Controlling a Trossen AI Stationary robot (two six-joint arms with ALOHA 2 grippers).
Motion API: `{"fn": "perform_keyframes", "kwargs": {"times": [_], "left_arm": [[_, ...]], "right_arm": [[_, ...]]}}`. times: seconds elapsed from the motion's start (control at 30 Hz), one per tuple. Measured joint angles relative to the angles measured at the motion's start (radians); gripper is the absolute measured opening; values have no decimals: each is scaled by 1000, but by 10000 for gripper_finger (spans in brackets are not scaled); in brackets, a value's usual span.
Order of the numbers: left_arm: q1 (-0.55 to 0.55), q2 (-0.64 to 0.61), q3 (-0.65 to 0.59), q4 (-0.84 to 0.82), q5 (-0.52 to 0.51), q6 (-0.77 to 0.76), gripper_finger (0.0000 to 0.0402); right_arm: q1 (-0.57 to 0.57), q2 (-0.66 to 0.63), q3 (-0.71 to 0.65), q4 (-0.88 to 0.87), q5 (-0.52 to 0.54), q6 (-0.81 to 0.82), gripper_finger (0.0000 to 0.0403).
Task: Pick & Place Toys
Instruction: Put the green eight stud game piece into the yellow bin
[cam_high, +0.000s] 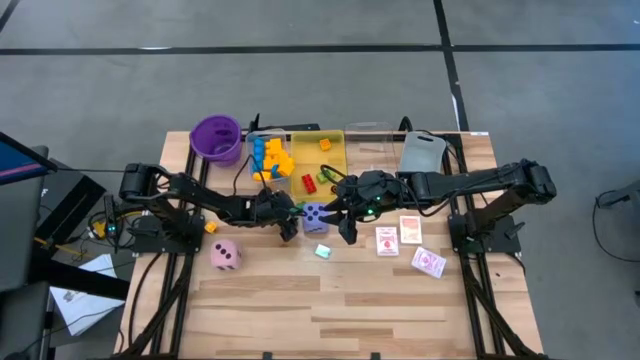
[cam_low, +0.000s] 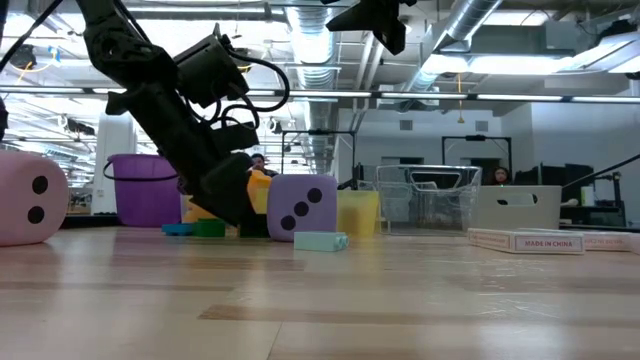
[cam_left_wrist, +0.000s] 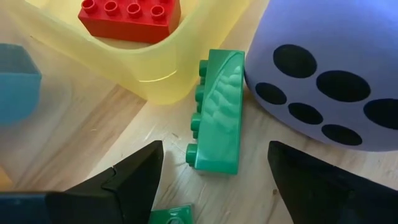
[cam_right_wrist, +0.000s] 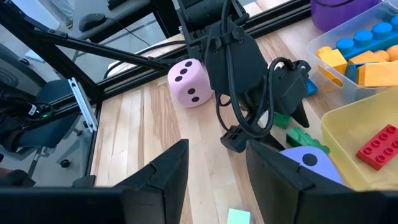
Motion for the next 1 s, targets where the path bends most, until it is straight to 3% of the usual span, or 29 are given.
{"fn": "perform_keyframes", "kwargs": {"times": [0.5, 0.8, 1.0], "left_arm": [[0, 0, 0, 25, 7, 27, 157], [1, 9, 0, 158, -35, 23, 148], [1, 52, 0, 124, -34, 22, 147]], "right_arm": [[0, 0, 0, 0, 0, -2, 154], [0, 0, 0, 0, 0, -3, 154], [0, 0, 0, 0, 0, -2, 154]]}}
